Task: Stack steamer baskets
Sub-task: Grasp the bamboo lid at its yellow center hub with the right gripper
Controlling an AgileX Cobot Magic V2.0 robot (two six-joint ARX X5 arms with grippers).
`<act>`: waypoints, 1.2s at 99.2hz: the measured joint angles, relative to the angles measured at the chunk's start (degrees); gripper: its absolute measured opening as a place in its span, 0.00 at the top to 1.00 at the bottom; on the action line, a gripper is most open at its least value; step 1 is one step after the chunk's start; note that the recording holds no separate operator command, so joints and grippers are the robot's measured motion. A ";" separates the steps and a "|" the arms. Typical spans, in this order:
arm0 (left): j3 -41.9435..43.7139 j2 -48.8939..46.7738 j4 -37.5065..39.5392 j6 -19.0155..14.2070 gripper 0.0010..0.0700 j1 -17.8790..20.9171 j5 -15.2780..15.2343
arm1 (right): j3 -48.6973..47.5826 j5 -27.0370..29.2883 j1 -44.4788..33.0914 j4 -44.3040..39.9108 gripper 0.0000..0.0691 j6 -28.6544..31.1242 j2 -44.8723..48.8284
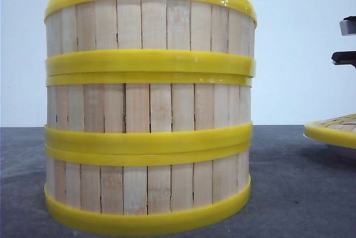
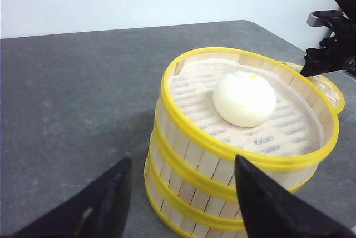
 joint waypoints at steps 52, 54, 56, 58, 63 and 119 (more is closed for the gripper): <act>0.00 0.00 0.02 0.02 0.51 0.00 0.00 | 0.00 0.07 -0.07 -0.92 0.84 0.31 0.11; 0.00 0.00 0.02 0.04 0.51 0.00 0.00 | 0.00 0.07 -0.07 -0.90 0.84 0.28 0.11; 0.00 0.00 0.02 0.04 0.51 0.00 -0.02 | 0.00 0.13 -0.07 -0.87 0.85 0.31 0.11; 0.00 0.00 0.02 0.07 0.51 0.00 0.00 | 0.00 0.17 -0.07 -0.83 0.86 0.31 0.11; 0.00 0.00 0.02 0.11 0.51 0.00 0.00 | 0.00 0.20 -0.07 -0.76 0.90 0.31 0.11; 0.00 0.00 0.02 0.13 0.51 0.00 0.00 | 2.64 -0.15 -0.11 -2.08 0.92 0.26 -2.19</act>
